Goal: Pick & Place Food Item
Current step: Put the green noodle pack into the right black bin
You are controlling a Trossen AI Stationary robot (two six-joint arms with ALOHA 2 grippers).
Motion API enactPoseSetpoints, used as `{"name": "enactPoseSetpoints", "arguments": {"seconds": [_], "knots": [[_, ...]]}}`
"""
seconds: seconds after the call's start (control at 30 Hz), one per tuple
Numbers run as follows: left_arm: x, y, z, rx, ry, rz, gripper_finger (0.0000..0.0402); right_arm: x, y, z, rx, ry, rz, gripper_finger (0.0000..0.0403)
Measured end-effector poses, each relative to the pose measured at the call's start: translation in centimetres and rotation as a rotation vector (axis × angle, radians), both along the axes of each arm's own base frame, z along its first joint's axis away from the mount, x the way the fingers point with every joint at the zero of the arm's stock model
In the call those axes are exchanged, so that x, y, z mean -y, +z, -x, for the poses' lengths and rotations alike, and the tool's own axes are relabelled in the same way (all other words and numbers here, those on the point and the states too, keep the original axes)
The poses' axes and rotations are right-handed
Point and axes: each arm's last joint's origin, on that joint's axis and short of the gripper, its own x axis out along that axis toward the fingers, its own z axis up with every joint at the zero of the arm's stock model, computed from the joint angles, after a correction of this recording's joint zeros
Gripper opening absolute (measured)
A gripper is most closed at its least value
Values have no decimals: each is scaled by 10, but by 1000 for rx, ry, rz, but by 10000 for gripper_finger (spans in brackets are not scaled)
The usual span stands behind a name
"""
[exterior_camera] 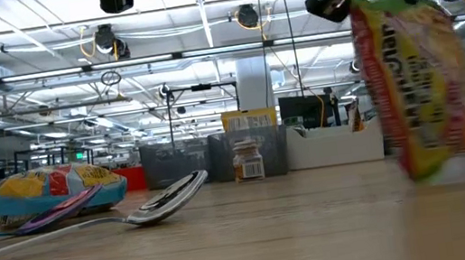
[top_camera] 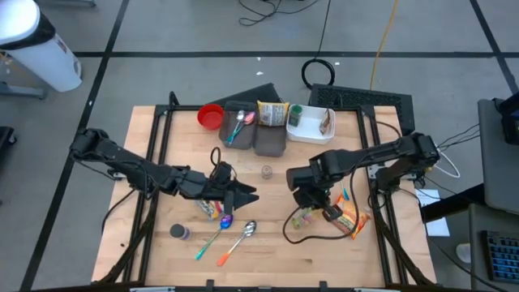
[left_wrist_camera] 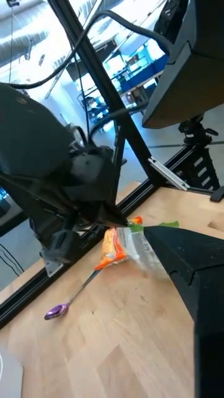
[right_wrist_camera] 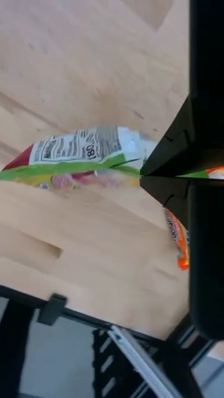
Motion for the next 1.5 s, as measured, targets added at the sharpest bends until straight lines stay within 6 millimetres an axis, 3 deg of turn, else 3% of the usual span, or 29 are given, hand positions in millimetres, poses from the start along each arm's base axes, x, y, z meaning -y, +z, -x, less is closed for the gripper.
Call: {"name": "enactPoseSetpoints", "arguments": {"seconds": [0.63, 0.8, 1.03, 1.2, 1.33, 1.5], "knots": [[-2, 4, -2, 11, 12, 15, 273, 11, 12, 2, 71, -75, -7, 0], [-11, 26, -7, -29, 32, -93, 273, 22, 28, -3, 125, -129, -7, 0], [-31, 77, -4, -220, 48, -292, 273, 38, 67, -6, 256, -183, -25, 0], [-46, 111, 3, -243, 49, -384, 273, 46, 91, -5, 341, -206, -43, 0], [-53, 124, 0, -284, 13, -426, 273, 50, 102, -10, 413, -208, -124, 0], [-56, 130, -22, -372, -88, -481, 273, 51, 108, -14, 469, -201, -176, 0]]}}
